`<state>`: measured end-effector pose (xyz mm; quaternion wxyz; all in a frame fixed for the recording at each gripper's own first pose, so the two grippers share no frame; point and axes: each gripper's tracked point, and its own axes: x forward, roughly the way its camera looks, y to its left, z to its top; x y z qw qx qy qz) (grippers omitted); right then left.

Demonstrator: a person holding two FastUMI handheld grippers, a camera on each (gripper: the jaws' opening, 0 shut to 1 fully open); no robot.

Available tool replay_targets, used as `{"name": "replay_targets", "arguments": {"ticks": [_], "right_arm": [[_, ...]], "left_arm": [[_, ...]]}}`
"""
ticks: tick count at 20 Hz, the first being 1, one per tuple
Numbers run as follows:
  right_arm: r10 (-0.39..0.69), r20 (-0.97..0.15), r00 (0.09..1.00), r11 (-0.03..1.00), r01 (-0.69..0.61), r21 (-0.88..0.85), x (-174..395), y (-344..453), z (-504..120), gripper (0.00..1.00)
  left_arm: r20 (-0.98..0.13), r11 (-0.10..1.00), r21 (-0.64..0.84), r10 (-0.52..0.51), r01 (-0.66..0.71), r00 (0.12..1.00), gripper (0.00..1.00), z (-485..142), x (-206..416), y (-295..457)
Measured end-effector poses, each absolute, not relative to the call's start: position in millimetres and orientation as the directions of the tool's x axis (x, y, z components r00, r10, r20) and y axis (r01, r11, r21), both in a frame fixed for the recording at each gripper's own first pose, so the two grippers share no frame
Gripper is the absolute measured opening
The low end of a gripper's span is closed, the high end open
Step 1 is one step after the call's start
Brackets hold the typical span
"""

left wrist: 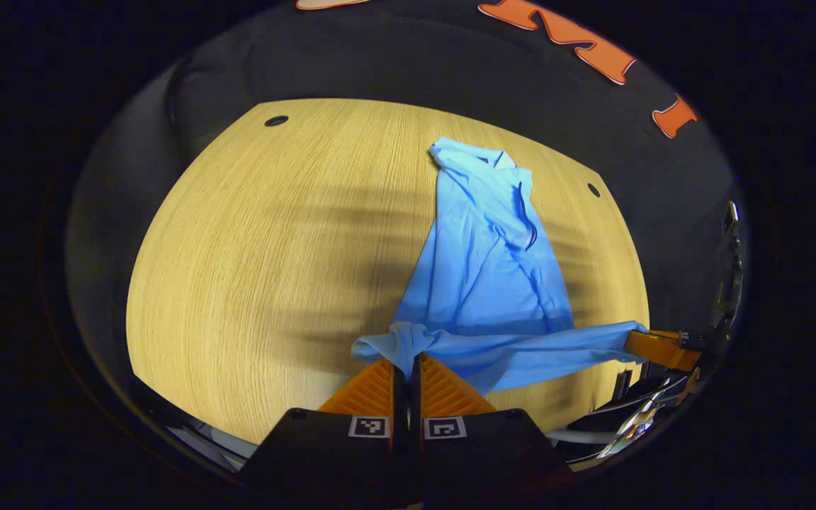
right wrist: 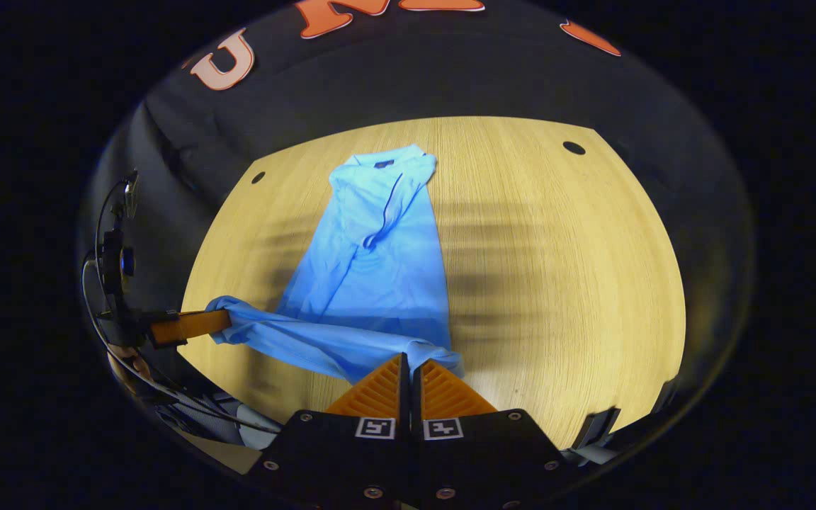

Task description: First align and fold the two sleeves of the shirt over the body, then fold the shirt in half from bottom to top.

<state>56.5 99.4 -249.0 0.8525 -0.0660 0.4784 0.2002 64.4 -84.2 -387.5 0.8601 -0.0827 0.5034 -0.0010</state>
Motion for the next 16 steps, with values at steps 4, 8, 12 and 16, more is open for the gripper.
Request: {"name": "replay_targets", "arguments": {"ticks": [4,8,12,16], "right_arm": [[0.287,-0.81,0.512,0.913,-0.401,0.07,105,113,-228,0.01],[0.278,-0.774,0.57,0.915,-0.401,0.033,158,125,-207,0.0],[0.27,-0.749,0.605,0.922,-0.387,0.019,212,144,-200,0.0],[0.246,-0.727,0.642,0.918,-0.394,-0.038,261,161,-203,0.0]], "left_arm": [[-0.846,0.994,-0.096,-0.054,-0.052,0.53,0.04,-369,122,-79],[-0.82,0.996,-0.087,-0.062,-0.016,0.57,0.04,-345,172,-81],[-0.8,0.998,-0.068,-0.052,-0.005,0.598,0.04,-340,233,-79],[-0.793,1.0,-0.024,-0.028,0.015,0.608,0.04,-354,289,-72]]}}
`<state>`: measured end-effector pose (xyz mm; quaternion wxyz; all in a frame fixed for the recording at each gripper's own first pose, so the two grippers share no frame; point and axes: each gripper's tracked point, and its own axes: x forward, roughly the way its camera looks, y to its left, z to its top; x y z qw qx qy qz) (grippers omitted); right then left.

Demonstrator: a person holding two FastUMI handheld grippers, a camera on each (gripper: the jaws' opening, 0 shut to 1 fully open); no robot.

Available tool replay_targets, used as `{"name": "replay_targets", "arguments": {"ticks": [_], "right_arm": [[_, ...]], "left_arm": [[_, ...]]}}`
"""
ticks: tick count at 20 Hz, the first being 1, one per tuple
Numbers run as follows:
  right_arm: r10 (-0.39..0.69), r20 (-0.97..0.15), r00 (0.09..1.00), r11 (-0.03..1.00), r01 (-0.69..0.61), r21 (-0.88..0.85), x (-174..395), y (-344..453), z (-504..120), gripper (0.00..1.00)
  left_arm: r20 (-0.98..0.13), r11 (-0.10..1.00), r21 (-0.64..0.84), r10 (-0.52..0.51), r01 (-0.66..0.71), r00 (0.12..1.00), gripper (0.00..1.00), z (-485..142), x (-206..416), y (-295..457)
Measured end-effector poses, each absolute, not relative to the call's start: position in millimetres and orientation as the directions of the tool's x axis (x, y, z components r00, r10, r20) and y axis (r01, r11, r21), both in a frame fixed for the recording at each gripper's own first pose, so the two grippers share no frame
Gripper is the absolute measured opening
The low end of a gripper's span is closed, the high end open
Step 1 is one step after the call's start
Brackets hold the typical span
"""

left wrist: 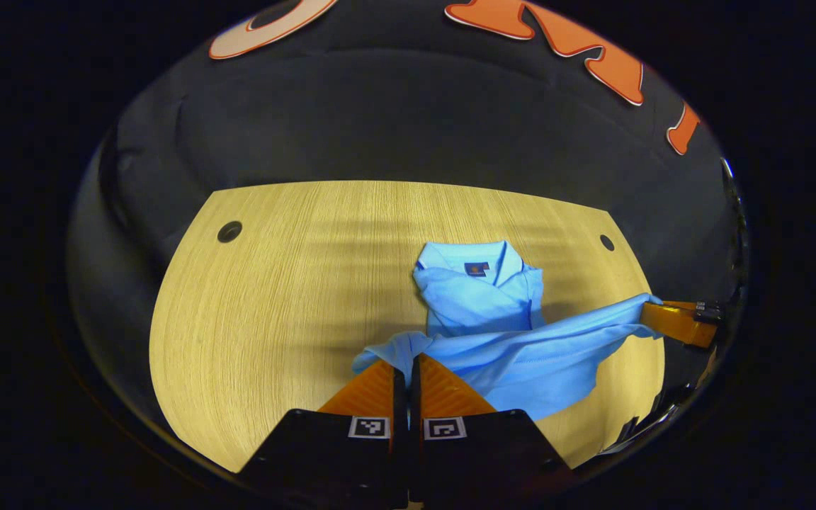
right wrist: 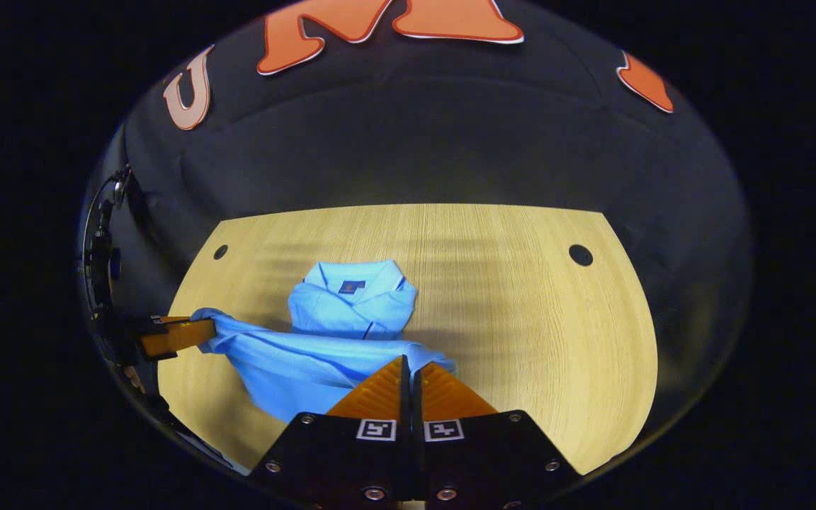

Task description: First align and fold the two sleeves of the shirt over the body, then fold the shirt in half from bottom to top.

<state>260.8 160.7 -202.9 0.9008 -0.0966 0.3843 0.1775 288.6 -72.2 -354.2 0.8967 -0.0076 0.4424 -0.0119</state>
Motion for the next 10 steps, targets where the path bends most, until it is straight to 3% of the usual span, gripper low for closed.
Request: {"name": "replay_targets", "arguments": {"ticks": [10], "right_arm": [[0.178,-0.742,0.647,0.924,-0.369,-0.099,342,177,-256,0.01]], "left_arm": [[-0.79,1.0,-0.011,-0.021,0.02,0.613,0.08,-391,374,-67]]}}
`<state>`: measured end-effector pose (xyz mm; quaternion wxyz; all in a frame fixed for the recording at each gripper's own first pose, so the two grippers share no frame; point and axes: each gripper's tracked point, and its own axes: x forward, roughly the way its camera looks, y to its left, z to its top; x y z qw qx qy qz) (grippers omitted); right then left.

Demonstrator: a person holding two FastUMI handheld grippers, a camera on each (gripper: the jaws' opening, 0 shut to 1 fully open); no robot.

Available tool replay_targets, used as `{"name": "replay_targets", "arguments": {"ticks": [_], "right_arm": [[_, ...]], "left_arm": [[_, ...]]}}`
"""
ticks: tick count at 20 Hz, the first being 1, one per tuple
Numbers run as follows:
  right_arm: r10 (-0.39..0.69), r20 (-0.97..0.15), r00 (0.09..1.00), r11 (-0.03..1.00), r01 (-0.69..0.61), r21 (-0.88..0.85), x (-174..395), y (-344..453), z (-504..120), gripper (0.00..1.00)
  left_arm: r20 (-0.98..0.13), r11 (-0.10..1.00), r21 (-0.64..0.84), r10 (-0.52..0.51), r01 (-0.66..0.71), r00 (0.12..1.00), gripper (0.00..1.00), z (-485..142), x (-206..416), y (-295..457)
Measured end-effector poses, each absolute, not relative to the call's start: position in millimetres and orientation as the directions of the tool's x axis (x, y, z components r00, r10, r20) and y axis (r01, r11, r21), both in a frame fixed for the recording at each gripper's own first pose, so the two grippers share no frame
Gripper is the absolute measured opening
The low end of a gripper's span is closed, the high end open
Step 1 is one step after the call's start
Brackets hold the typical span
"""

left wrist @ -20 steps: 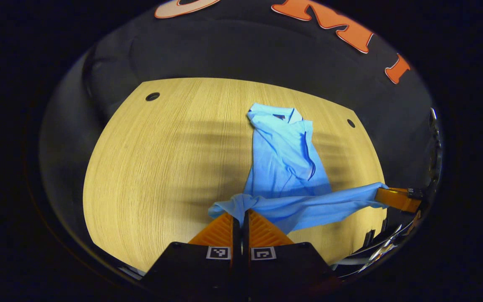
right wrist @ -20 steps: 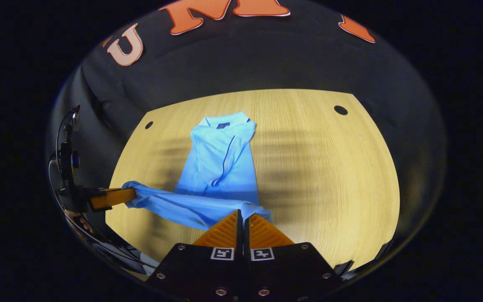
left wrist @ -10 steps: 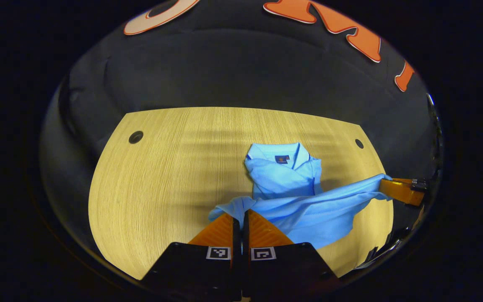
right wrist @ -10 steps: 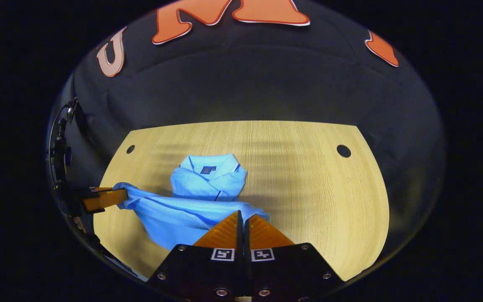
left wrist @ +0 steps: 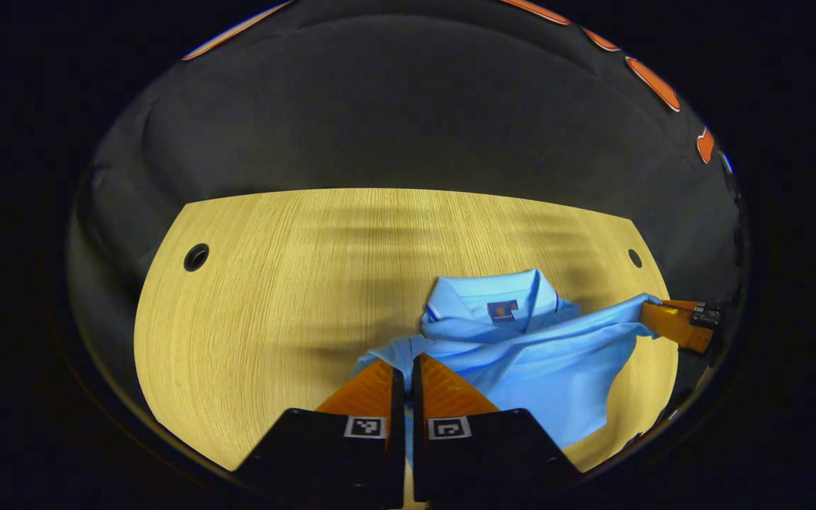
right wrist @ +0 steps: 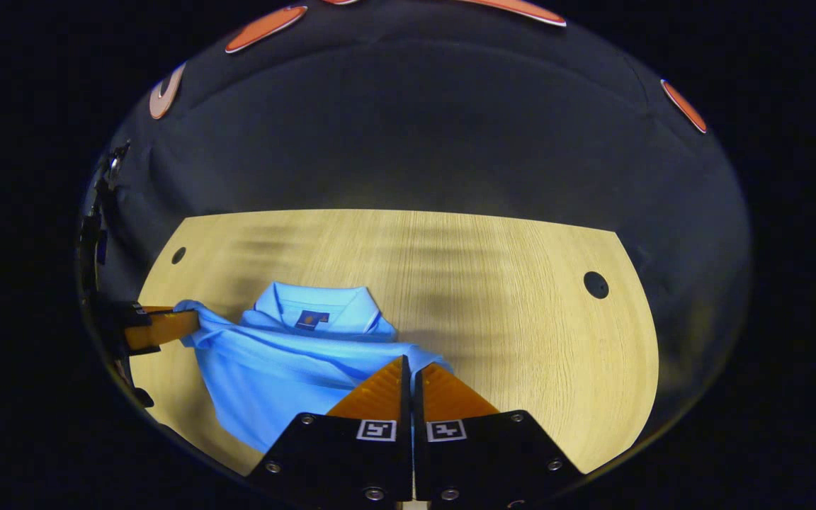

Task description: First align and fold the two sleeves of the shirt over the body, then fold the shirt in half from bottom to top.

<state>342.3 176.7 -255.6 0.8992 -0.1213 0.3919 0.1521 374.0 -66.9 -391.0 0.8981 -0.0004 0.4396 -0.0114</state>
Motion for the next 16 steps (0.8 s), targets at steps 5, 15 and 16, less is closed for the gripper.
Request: {"name": "replay_targets", "arguments": {"ticks": [5,15,16], "right_arm": [[0.172,-0.73,0.661,0.937,-0.339,-0.087,353,179,-261,0.13],[0.265,-0.507,0.82,0.94,-0.336,-0.053,309,169,-149,0.98],[0.283,-0.476,0.833,0.936,-0.347,-0.05,297,168,-135,0.99]], "left_arm": [[-0.768,1.0,0.025,0.009,0.016,0.64,0.34,-395,389,-67],[-0.495,0.999,-0.001,0.035,-0.041,0.868,0.98,-255,357,-60],[-0.462,0.999,-0.015,0.03,-0.042,0.886,0.98,-238,346,-61]]}}
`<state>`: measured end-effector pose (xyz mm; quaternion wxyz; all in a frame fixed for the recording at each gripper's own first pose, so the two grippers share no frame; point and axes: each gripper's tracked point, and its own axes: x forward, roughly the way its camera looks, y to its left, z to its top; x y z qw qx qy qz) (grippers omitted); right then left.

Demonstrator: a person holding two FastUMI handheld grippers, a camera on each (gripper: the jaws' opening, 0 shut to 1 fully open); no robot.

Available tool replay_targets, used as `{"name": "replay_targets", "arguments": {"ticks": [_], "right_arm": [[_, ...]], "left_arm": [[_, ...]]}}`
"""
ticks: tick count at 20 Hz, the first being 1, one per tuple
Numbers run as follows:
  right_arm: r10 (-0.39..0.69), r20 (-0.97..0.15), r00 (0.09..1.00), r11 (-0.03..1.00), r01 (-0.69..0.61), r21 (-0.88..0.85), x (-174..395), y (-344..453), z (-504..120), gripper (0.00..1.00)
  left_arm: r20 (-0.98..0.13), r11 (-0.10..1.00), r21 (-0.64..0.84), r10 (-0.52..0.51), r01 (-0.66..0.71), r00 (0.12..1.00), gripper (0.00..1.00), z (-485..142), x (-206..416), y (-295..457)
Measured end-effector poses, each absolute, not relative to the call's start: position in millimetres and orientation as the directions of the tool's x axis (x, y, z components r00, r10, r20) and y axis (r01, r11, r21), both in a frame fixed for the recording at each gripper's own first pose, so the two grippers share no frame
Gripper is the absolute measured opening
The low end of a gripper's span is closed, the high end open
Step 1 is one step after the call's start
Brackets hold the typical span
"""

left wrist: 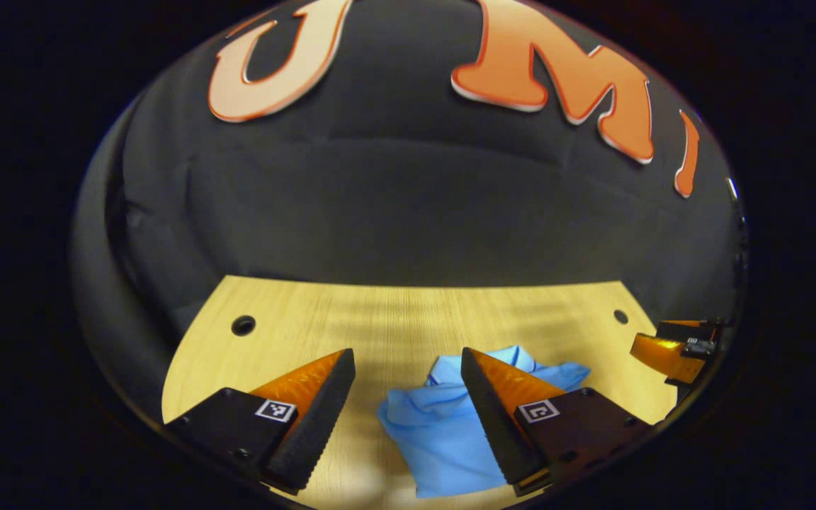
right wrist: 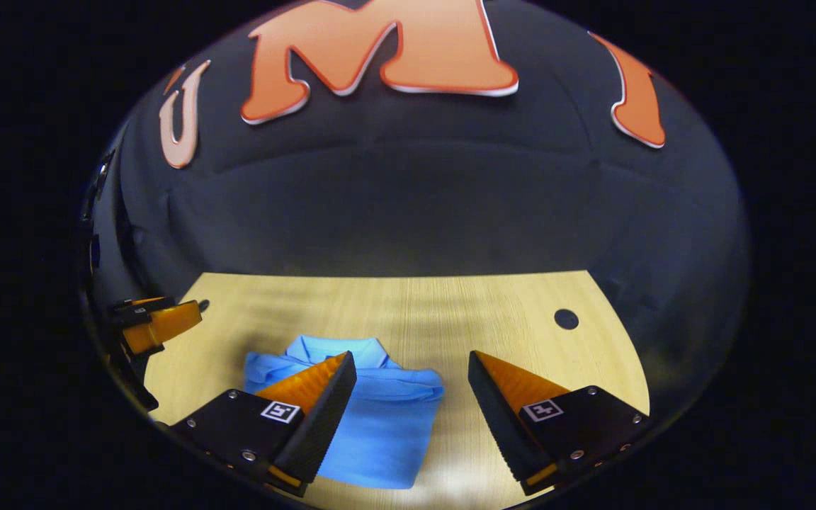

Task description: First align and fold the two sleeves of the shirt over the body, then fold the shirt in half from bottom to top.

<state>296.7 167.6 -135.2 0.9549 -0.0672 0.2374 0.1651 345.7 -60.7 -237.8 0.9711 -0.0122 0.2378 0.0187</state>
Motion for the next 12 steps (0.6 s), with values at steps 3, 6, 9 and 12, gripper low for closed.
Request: {"name": "replay_targets", "arguments": {"ticks": [3,6,9,12], "right_arm": [[0.321,-0.408,0.855,0.928,-0.369,-0.042,258,156,-111,0.98],[0.334,-0.346,0.877,0.932,-0.362,-0.017,223,134,-87,0.98],[0.34,-0.269,0.901,0.934,-0.358,-0.019,198,114,-68,0.98],[0.359,-0.222,0.907,0.927,-0.375,-0.033,172,105,-58,0.97]], "left_arm": [[-0.399,0.999,0.0,0.036,-0.04,0.916,0.98,-208,304,-57],[-0.324,0.998,0.04,0.05,-0.04,0.945,0.98,-181,263,-58],[-0.245,0.999,0.028,0.051,-0.046,0.968,0.98,-159,222,-64],[-0.229,0.997,0.001,0.071,-0.073,0.971,0.97,-155,194,-69]]}}
